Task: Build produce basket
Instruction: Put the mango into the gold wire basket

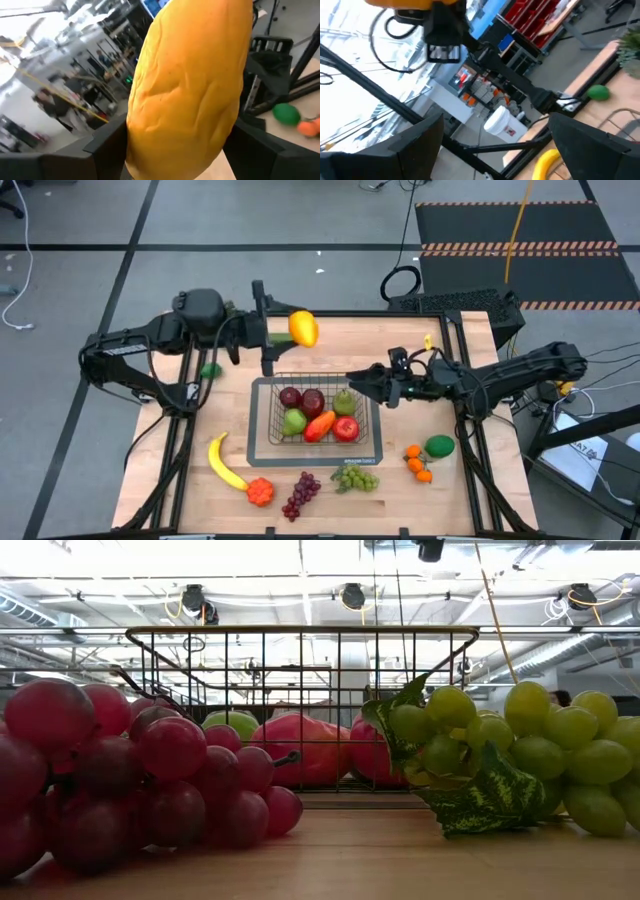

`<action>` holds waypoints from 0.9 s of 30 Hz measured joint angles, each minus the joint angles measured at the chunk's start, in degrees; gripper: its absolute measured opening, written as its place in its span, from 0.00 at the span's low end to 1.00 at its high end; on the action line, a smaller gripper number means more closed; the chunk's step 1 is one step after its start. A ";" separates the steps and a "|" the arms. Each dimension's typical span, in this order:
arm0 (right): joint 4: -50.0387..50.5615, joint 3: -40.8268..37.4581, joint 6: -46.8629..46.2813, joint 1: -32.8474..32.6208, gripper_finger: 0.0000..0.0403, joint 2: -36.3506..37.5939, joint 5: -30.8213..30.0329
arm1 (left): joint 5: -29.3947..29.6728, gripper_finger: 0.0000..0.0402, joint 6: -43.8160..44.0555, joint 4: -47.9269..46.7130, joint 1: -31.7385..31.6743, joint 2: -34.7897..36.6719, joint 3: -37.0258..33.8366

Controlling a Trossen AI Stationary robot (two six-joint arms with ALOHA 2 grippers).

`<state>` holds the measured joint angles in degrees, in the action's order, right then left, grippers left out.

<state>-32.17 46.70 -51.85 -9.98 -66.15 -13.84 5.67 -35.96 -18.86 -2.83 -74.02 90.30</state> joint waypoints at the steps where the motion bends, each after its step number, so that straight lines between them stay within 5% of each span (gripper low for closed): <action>1: 0.03 0.00 0.02 -0.02 0.87 -0.26 -0.46 | 0.02 0.70 1.77 -1.00 0.00 0.00 0.00; 18: 2.77 0.02 2.19 2.93 0.87 0.05 -0.96 | 0.06 0.70 45.98 -26.20 -0.02 -2.18 -0.78; 27: 10.61 0.04 1.80 8.36 0.87 2.93 10.37 | -1.06 0.70 61.86 -31.33 -0.13 -5.31 -8.89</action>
<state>-21.55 46.74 -50.05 -1.62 -63.21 -3.47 4.61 25.90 -50.19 -2.96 -79.33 81.41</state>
